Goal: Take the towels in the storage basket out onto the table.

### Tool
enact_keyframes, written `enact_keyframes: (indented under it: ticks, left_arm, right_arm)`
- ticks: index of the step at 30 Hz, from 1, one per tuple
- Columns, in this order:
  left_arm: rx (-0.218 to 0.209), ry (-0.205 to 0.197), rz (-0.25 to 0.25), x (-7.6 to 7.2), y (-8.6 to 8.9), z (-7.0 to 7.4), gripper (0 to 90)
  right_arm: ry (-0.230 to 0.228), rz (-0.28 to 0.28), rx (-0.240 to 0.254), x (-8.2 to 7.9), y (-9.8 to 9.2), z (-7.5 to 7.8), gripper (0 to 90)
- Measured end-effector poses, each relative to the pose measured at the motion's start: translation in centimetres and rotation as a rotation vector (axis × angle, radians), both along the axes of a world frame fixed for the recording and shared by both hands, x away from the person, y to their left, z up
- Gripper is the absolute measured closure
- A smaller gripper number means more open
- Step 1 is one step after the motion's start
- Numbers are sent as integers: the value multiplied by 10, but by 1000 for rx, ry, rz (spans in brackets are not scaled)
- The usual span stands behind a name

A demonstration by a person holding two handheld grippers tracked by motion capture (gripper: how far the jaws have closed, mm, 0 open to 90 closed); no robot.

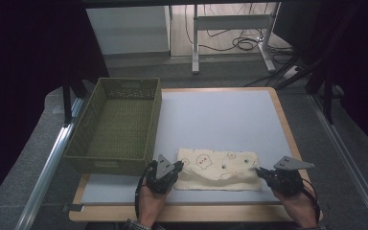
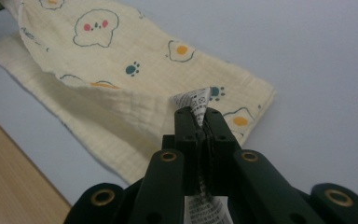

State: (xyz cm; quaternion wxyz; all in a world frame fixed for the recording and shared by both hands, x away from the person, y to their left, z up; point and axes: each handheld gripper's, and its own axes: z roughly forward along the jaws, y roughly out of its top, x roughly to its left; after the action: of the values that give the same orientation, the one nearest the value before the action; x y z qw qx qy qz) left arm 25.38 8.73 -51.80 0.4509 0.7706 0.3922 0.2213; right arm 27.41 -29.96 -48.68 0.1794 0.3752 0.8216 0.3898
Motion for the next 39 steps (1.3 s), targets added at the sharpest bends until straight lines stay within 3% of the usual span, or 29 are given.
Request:
enact_keyframes:
  ticks: [5, 7, 8, 9, 10, 13, 18, 20, 23, 26, 31, 36, 38, 39]
  left_arm:
    - [10, 51, -8, -8, 0, -17, 824]
    - [1, 61, -9, -12, 4, -19, 758]
    - [-14, 62, 1, -15, 7, -18, 668]
    - [-14, 62, 1, -15, 7, -18, 621]
    - [-20, 63, 4, -17, 10, -17, 621]
    - [-39, 41, 15, -22, 16, -6, 485]
    - [-45, 27, 10, -18, 12, 2, 407]
    - [-39, 28, 7, -13, 7, 1, 397]
    - [-1, 63, 16, -5, 1, -9, 389]
    - [30, 103, 35, -4, 2, -20, 390]
    - [73, 121, 60, -8, 8, -30, 396]
    - [76, 122, 54, -9, 6, -31, 400]
    - [63, 106, 52, -9, 7, -27, 387]
    - [41, 101, 49, -8, 8, -22, 385]
  right_arm:
    - [41, -8, 14, -6, -4, -17, 838]
    - [56, -14, 28, -9, -7, -21, 795]
    - [60, -15, 39, -14, -11, -19, 737]
    - [60, -15, 39, -14, -11, -19, 737]
    - [58, -15, 43, -16, -13, -16, 724]
    - [41, -20, 43, -26, -24, 0, 679]
    - [9, -38, 44, -25, -29, 14, 654]
    - [10, -41, 49, -18, -27, 14, 646]
    - [33, -24, 51, -7, -15, 5, 616]
    - [57, -2, 14, -4, -4, -9, 582]
    - [70, -20, -45, -11, -6, -26, 566]
    - [83, -32, -55, -9, -8, -32, 571]
    - [72, -33, -61, -8, -7, -30, 572]
    - [60, -36, -40, -5, -7, -23, 572]
